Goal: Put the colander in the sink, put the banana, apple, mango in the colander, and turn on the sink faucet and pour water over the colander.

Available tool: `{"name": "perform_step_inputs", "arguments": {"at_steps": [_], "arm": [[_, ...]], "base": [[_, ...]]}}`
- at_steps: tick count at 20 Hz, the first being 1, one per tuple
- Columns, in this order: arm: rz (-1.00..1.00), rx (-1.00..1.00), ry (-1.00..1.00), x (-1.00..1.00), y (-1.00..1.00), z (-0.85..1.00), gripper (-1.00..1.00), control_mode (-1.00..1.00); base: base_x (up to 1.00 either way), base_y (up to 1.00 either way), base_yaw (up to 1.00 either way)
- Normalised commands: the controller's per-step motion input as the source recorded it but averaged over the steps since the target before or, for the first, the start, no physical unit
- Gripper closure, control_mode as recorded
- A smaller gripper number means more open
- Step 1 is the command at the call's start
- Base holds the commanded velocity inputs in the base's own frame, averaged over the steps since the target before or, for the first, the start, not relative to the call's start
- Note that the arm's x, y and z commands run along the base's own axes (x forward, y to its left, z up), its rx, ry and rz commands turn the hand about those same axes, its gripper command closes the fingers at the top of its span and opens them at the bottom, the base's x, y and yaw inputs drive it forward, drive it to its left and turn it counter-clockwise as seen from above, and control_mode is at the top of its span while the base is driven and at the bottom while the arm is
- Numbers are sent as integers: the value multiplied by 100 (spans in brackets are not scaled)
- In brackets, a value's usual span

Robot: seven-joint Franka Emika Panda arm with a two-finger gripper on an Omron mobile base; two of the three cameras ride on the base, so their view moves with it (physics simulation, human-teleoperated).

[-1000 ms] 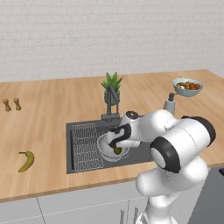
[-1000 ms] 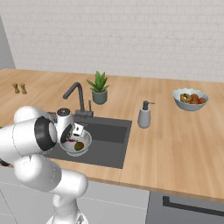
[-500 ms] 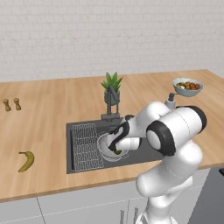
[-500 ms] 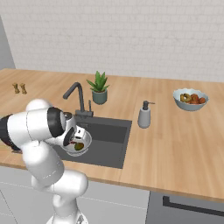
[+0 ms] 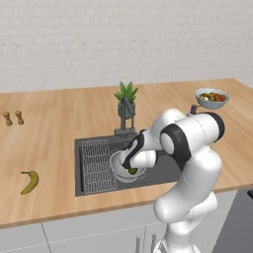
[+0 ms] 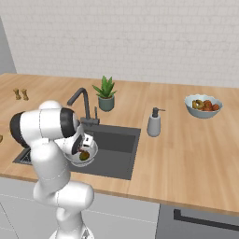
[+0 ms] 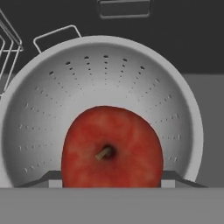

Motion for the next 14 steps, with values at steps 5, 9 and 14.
{"name": "perform_step_inputs", "arguments": {"at_steps": [5,9,14], "arm": [[0,0,0,2,0,-6,100,-100],[0,0,0,0,0,0,100,-100],[0,0,0,0,0,-17,100,-100]], "base": [[0,0,0],[0,0,0],[0,0,0]]}}
